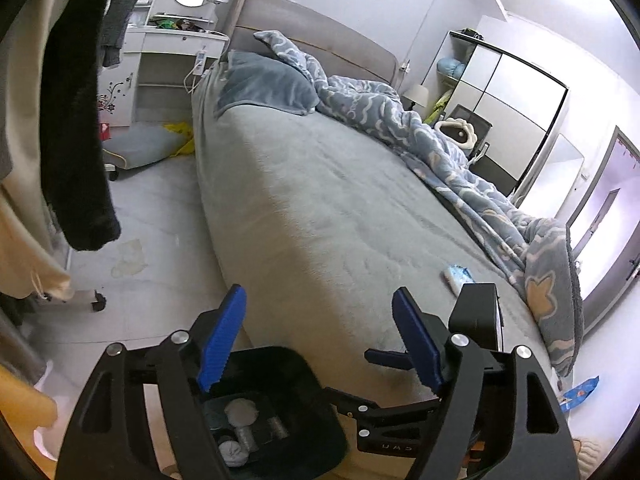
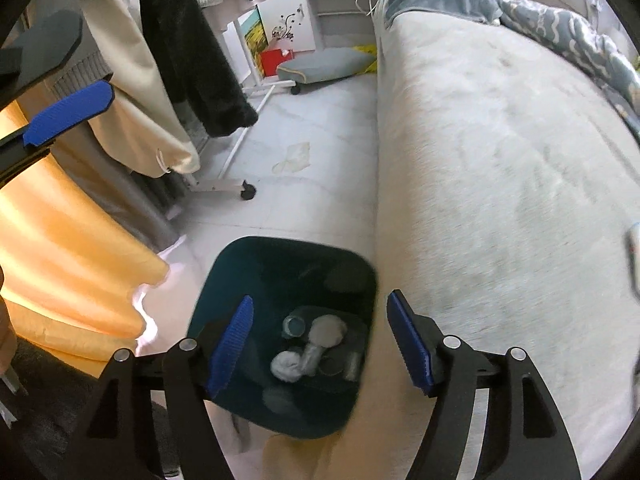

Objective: Collect trash
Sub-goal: 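Move both tools back toward the blue packet on the bed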

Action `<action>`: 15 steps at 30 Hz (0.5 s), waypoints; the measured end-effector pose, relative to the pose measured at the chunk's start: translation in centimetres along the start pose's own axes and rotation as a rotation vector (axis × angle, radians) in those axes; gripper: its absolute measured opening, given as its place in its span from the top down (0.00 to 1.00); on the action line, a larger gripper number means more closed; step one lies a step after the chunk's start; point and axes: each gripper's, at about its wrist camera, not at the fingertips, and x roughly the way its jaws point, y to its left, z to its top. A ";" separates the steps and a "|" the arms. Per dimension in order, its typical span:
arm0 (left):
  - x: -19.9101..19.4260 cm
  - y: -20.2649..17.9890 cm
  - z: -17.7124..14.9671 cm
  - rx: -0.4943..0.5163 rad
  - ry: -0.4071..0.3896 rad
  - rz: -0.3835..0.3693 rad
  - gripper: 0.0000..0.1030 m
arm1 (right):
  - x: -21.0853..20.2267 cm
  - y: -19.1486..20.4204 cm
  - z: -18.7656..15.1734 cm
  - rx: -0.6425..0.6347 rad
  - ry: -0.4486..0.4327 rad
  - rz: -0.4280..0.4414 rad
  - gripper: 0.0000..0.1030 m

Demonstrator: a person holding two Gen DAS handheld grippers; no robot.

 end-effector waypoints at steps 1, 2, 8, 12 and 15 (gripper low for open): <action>0.3 -0.3 0.1 0.002 -0.001 -0.004 0.22 | -0.3 -0.4 0.1 -0.005 -0.005 -0.007 0.31; 0.5 -0.5 0.3 0.006 -0.002 -0.006 0.21 | -0.4 -0.7 0.1 -0.006 -0.008 -0.010 0.31; 2.3 -1.7 0.6 0.022 0.010 0.002 0.19 | -2.2 -3.2 0.5 0.000 -0.043 -0.019 0.30; 3.4 -2.8 0.8 0.029 0.021 0.004 0.17 | -3.4 -4.9 0.8 0.003 -0.083 -0.024 0.28; 4.0 -3.7 1.1 0.037 0.021 0.001 0.15 | -4.2 -6.3 0.7 0.008 -0.099 -0.038 0.27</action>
